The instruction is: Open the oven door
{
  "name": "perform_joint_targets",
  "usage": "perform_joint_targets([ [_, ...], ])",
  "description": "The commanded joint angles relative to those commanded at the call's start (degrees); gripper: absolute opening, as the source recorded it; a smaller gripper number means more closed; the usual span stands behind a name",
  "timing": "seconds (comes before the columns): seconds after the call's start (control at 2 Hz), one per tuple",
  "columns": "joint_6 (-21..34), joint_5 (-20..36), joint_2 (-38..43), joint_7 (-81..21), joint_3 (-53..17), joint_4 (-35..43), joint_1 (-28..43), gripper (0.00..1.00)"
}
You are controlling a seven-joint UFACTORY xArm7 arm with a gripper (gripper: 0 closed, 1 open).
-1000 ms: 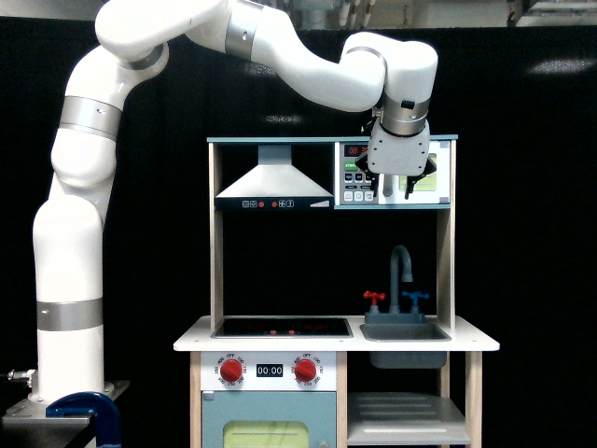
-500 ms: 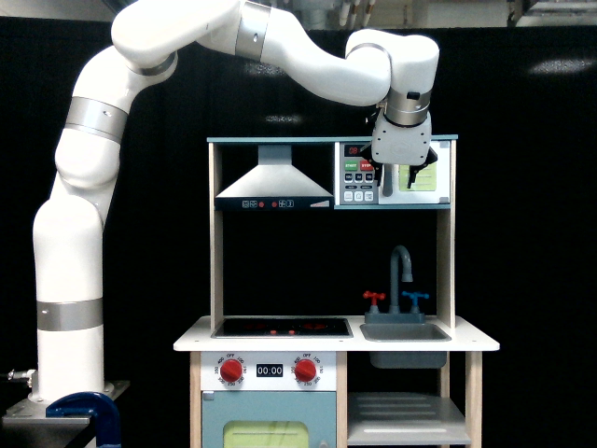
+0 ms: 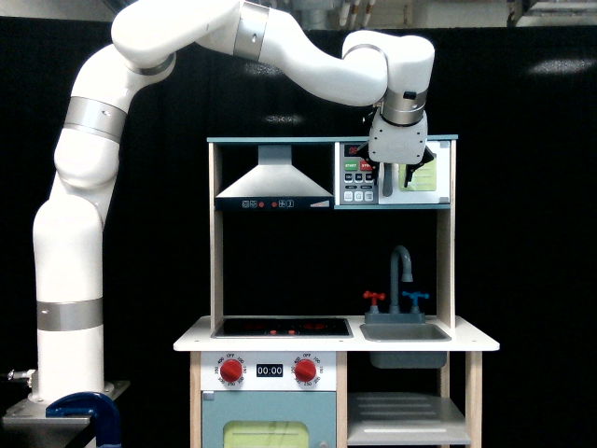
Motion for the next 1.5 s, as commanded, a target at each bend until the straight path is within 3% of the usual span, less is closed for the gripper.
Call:
perform_joint_targets([
  [0.5, -0.39, -0.13, -0.87, -0.23, 0.39, -1.27, -0.23, 0.00],
  [1.0, 1.41, -0.36, -0.79, -1.90, 0.83, -1.20, -3.16, 0.00],
  [1.5, 7.24, -0.49, 6.04, -4.03, 1.56, 7.89, -9.96, 0.00],
])
